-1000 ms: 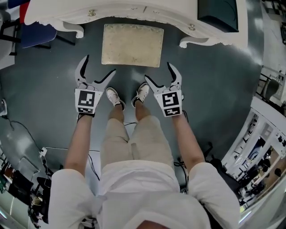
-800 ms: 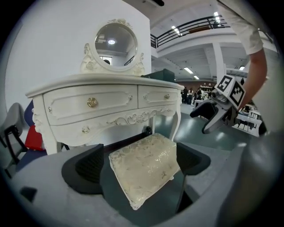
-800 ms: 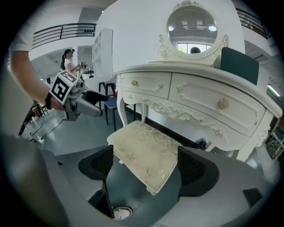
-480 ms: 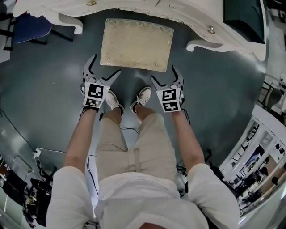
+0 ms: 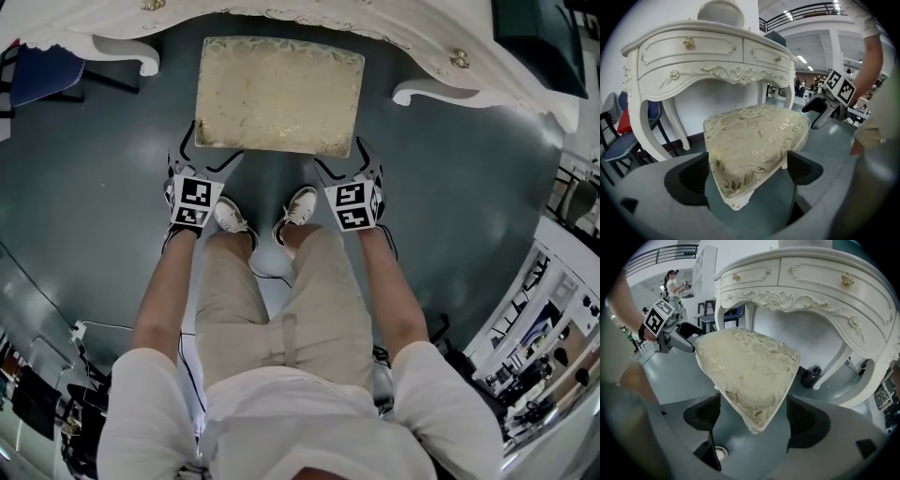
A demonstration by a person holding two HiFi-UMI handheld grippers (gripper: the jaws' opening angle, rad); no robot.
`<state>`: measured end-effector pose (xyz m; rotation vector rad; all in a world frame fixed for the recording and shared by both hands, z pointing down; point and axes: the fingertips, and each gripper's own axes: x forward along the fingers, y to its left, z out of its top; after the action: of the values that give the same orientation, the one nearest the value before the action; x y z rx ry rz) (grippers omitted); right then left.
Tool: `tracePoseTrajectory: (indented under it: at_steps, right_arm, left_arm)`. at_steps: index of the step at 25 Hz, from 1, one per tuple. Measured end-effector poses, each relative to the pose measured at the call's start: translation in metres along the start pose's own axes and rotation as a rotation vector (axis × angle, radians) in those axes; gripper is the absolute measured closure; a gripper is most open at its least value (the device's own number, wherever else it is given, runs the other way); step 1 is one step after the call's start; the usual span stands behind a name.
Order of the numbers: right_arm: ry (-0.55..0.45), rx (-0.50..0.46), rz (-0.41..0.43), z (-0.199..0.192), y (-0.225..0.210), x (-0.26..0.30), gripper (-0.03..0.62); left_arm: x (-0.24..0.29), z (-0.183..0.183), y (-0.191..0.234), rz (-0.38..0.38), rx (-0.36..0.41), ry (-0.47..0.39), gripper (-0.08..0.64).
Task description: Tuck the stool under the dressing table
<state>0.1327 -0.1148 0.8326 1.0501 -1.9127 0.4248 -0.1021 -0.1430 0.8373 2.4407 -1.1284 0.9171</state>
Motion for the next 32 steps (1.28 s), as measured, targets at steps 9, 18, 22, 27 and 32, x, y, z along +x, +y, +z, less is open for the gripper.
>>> tracePoseTrajectory:
  at_steps: [9,18,22,27,32]
  right_arm:
    - [0.021,-0.053,0.009,0.002,-0.003,0.024,0.176]
    - [0.071,-0.042,0.016,0.002,-0.003,0.028,0.181]
    - [0.057,-0.038,0.016,0.007,-0.006,0.033,0.181]
    - [0.043,-0.036,0.009,0.015,-0.013,0.038,0.181]
    - [0.054,-0.033,0.024,0.016,-0.014,0.04,0.181]
  left_arm:
    - [0.018,-0.013,0.0,0.014,0.037,0.051,0.044]
    - [0.022,-0.013,0.001,0.022,0.023,0.059,0.046]
    - [0.027,-0.009,0.007,0.029,0.023,0.052,0.046]
    - [0.034,-0.003,0.015,0.027,0.023,0.051,0.046]
    - [0.036,-0.001,0.017,0.018,0.018,0.055,0.044]
